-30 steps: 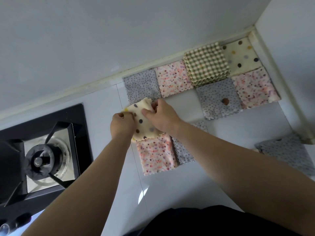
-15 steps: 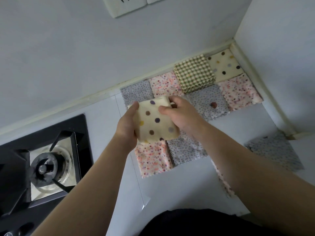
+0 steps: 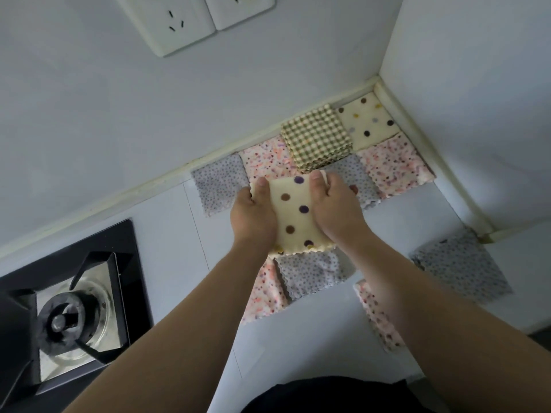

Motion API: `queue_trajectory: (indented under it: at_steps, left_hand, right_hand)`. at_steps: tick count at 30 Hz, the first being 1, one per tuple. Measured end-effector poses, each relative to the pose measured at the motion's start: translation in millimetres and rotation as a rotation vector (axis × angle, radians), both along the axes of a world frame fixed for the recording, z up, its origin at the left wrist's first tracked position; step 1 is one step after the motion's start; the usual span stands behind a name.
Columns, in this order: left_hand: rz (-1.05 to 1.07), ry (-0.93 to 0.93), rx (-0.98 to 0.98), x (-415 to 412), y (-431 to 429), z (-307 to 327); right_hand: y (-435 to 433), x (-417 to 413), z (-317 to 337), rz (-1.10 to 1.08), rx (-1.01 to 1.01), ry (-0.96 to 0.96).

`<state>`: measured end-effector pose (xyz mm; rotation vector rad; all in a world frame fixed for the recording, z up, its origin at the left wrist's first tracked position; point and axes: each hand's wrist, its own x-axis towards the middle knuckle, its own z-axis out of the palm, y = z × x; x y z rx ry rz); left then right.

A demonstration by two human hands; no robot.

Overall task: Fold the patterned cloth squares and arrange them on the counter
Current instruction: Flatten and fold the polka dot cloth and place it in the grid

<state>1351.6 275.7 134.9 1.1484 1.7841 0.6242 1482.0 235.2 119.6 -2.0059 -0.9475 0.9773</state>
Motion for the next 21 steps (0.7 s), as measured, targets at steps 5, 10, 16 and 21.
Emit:
queue_trajectory:
  at_steps: [5, 10, 16, 21]
  left_hand:
    - [-0.046, 0.061, 0.087, 29, 11, -4]
    - [-0.029, 0.074, 0.007, 61, 24, -10]
    - [-0.066, 0.055, -0.217, 98, 45, -12]
    - [-0.082, 0.049, -0.090, 134, 66, -17]
  right_hand:
    - [5, 28, -6, -0.035, 0.059, -0.095]
    - [19, 58, -10, -0.066, 0.069, -0.137]
    - [35, 97, -6, -0.062, 0.039, -0.109]
    - [42, 137, 3, -0.147, -0.043, 0.068]
